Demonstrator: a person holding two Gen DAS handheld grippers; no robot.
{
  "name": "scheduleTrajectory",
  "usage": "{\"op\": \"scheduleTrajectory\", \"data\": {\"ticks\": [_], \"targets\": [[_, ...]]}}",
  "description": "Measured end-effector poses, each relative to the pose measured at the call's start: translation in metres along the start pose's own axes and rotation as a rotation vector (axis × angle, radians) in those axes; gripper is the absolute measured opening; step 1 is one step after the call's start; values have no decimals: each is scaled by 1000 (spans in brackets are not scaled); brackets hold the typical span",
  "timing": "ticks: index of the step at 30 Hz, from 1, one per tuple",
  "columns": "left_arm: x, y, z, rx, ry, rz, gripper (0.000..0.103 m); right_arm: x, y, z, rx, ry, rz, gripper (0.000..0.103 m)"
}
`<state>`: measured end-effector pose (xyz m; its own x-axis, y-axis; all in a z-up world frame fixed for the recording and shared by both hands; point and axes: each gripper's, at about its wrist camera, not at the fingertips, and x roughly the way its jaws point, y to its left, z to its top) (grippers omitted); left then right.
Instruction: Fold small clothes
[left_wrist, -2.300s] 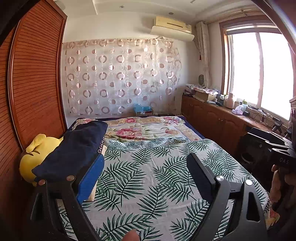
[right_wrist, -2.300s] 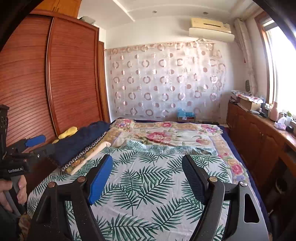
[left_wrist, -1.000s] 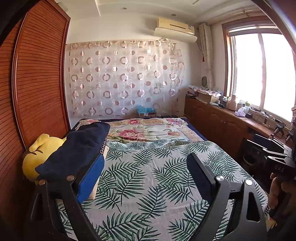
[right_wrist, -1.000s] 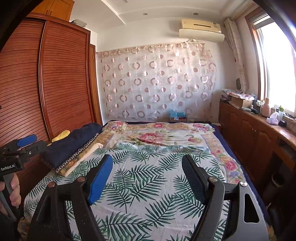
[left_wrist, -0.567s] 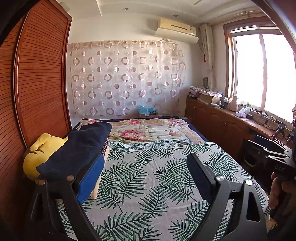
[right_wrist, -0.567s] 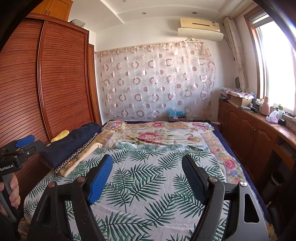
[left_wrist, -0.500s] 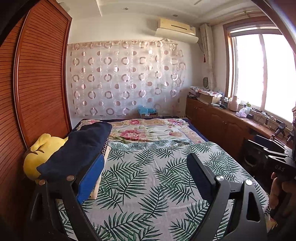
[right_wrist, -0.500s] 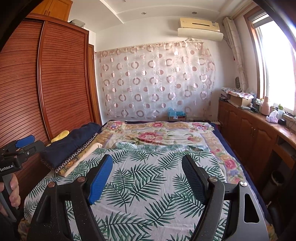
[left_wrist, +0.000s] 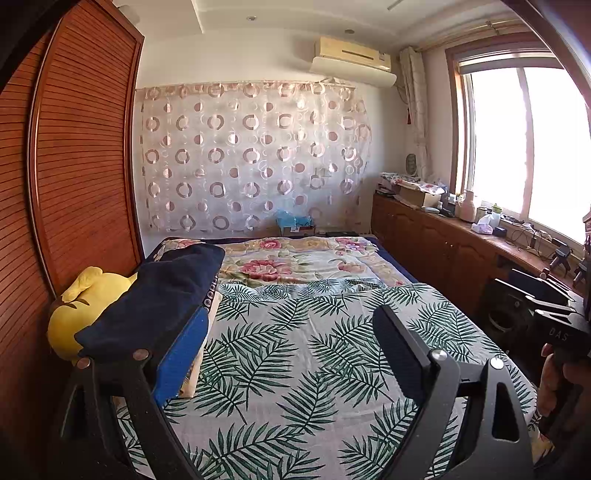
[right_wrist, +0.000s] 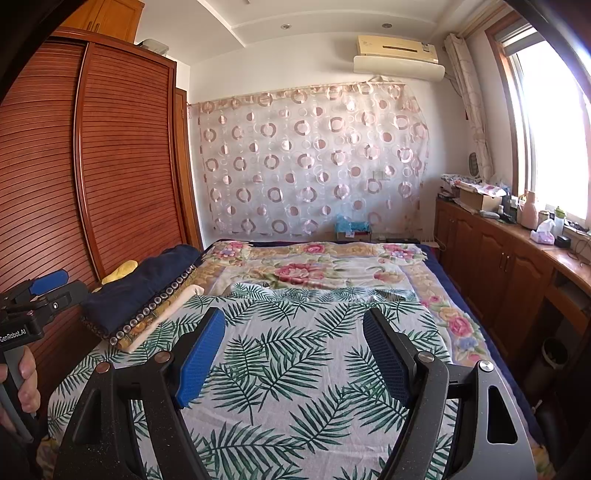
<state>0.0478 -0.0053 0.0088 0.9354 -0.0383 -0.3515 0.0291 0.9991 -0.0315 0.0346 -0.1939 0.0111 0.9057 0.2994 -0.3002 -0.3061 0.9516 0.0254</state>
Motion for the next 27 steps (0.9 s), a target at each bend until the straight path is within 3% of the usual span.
{"op": "scheduleTrajectory", "data": {"ticks": [27], "targets": [[0, 0, -1, 3, -1, -1, 91, 0, -6, 0, 0, -2, 6, 79]]}}
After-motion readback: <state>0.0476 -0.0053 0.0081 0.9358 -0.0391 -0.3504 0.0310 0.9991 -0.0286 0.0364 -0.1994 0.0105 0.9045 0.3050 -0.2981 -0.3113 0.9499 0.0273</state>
